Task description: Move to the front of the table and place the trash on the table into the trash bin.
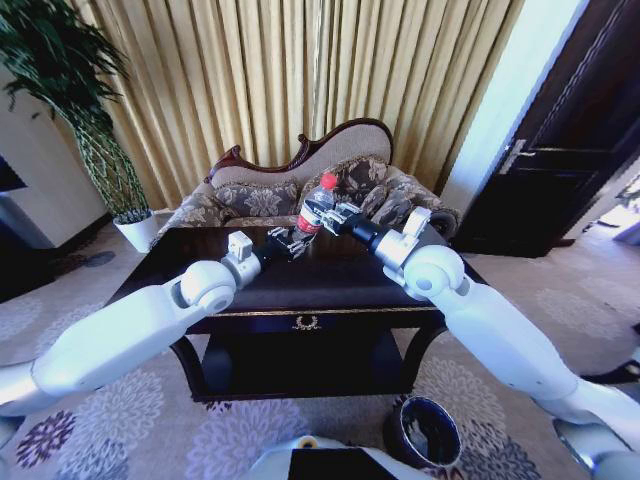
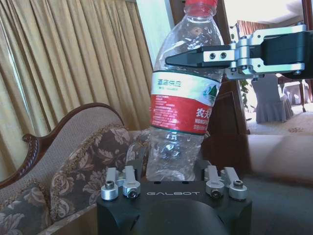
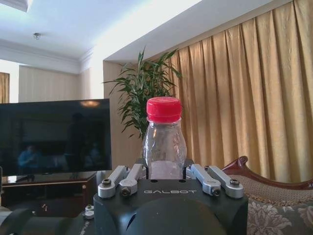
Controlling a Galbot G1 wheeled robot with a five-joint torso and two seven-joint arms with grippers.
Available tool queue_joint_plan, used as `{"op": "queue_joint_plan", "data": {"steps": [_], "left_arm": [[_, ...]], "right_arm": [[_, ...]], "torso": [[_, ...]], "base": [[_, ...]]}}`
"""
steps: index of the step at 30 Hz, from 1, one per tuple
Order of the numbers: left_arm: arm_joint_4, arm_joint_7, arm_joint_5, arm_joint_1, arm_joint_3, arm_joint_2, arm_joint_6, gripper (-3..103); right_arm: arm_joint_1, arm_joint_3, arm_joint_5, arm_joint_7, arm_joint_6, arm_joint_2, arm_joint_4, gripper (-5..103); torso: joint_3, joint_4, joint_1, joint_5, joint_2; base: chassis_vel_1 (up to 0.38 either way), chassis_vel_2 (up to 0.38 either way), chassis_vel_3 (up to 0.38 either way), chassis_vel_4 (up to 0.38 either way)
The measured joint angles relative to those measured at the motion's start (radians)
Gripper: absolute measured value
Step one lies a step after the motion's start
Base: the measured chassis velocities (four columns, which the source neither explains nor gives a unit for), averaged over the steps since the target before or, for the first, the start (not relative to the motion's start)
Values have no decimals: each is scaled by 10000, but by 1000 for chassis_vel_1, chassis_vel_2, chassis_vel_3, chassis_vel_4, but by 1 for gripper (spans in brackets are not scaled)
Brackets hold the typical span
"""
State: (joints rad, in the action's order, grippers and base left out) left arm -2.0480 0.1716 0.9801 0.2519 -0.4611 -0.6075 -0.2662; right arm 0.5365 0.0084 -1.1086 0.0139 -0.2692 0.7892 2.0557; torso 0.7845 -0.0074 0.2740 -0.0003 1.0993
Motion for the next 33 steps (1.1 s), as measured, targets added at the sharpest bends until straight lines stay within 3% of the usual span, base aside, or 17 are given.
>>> {"op": "queue_joint_plan", "data": {"steps": [2, 6, 8, 12, 15, 17, 18, 20, 22, 23, 25, 26, 28, 33], "left_arm": [[-18, 13, 26, 17, 52, 58, -37, 62], [-97, 66, 47, 311, 413, 183, -134, 84], [-159, 65, 48, 419, 540, 216, -175, 84], [-437, 80, 64, 917, 1116, 457, -239, 98], [-667, 306, 157, 1435, 1824, 753, -246, 100], [-863, 543, 276, 2437, 3305, 1147, -247, 100], [-863, 543, 276, 2437, 3305, 1147, -247, 100], [-949, 807, 377, 3234, 4280, 1440, -250, 100], [-999, 1720, 708, 4476, 5647, 1731, -371, 100], [-999, 1720, 708, 4476, 5647, 1731, -371, 100], [-808, 2691, 927, 5041, 6628, 1659, -477, 100], [-808, 2691, 927, 5041, 6628, 1659, -477, 100], [-561, 3397, 1155, 5191, 7482, 1377, -720, 100], [-442, 3885, 1417, 5453, 8547, 1114, -1159, 100]], "right_arm": [[4, 70, -14, 0, -8, -16, -45, 30], [53, 344, 5, 140, 12, -48, -331, 30], [62, 402, 10, 140, 17, -53, -401, 30], [90, 645, 63, -67, 44, -136, -720, 30], [253, 1015, 387, -217, 60, -251, -1013, 30], [753, 1571, 727, -468, 34, -383, -1160, 29], [753, 1571, 727, -468, 34, -383, -1160, 29], [1226, 1951, 861, -761, -47, -473, -1147, 29], [2058, 2568, 1199, -1079, -195, -603, -1000, 29], [2058, 2568, 1199, -1079, -195, -603, -1000, 29], [2734, 3089, 1520, -1281, -247, -655, -800, 29], [2734, 3089, 1520, -1281, -247, -655, -800, 29], [3340, 3586, 1912, -1542, -241, -704, -662, 29], [4042, 4160, 2329, -1930, -196, -812, -561, 29]], "torso": [[0, 0, 0, 0, 0], [1, -1, 0, 0, 0], [1, -1, 1, 1, 0], [0, 0, 0, 0, 0], [0, 1, 0, 0, 0], [0, -2, 1, 2, 0], [0, -2, 1, 2, 0], [0, 1, 0, 1, -1], [-1, 4, -1, -2, 0], [-1, 4, -1, -2, 0], [-1, 1, -2, 2, 1], [-1, 1, -2, 2, 1], [-1, -2, -1, -1, 0], [0, -3, 0, 0, 0]], "base": [[0, 0, 0, 0], [0, 0, 0, 0], [0, 0, 0, 0], [0, 0, 0, 0], [0, 0, 0, 0], [0, 0, 0, 0], [0, 0, 0, 0], [0, 0, 0, 0], [0, 0, 0, 0], [0, 0, 0, 0], [0, 0, 0, 0], [0, 0, 0, 0], [0, 0, 0, 0], [0, 0, 0, 0]]}}
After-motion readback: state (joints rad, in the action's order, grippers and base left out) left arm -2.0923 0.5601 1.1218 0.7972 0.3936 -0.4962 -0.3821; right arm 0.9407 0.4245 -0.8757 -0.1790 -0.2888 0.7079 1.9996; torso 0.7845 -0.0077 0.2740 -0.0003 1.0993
